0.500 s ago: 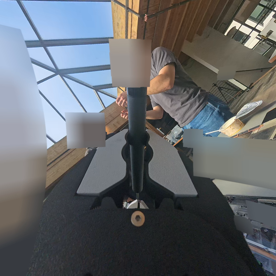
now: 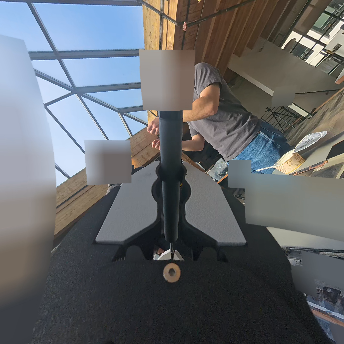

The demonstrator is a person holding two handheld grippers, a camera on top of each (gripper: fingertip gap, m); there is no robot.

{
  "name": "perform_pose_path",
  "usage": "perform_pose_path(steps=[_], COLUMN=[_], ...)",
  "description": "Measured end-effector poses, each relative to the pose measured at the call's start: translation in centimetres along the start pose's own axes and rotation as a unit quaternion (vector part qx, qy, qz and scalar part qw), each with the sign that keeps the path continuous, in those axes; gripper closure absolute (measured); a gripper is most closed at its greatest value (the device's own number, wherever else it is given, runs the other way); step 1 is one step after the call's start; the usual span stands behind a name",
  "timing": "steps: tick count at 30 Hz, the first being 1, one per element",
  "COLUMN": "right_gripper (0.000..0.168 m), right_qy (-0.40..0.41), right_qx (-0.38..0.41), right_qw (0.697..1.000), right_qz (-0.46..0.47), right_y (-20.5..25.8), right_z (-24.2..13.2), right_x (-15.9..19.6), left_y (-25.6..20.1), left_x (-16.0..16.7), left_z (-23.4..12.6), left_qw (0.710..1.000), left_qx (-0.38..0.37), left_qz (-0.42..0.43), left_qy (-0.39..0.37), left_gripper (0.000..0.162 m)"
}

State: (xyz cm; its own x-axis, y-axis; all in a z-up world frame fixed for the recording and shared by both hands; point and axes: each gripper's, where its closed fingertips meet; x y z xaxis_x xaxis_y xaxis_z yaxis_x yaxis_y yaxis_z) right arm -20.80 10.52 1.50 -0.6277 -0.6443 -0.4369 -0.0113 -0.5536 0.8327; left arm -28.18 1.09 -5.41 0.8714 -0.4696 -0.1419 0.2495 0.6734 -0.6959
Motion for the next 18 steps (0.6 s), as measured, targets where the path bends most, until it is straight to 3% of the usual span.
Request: perform_pose_path(steps=[18], right_gripper=[0.151], right_qy=[0.001], right_qx=[0.0], right_qw=[1.0], right_qz=[-0.008], right_y=[0.07], right_z=[-0.08], right_x=[0.13], left_y=[0.31], left_x=[0.62], left_z=[0.25], left_qw=[1.0], left_qx=[-0.008], left_qz=[0.0], left_qy=[0.005], left_gripper=[0.162])
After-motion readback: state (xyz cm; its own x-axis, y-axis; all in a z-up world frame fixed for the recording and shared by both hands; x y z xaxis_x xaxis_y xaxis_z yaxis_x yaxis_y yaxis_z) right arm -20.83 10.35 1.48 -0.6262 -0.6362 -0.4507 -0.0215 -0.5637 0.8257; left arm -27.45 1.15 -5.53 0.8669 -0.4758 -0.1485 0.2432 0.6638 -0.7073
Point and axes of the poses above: each gripper's, where its closed fingertips meet, z out along the fingers, x out of its underside, y = z × x across the jaws, and after that the axes turned 15 degrees about x, right-handed
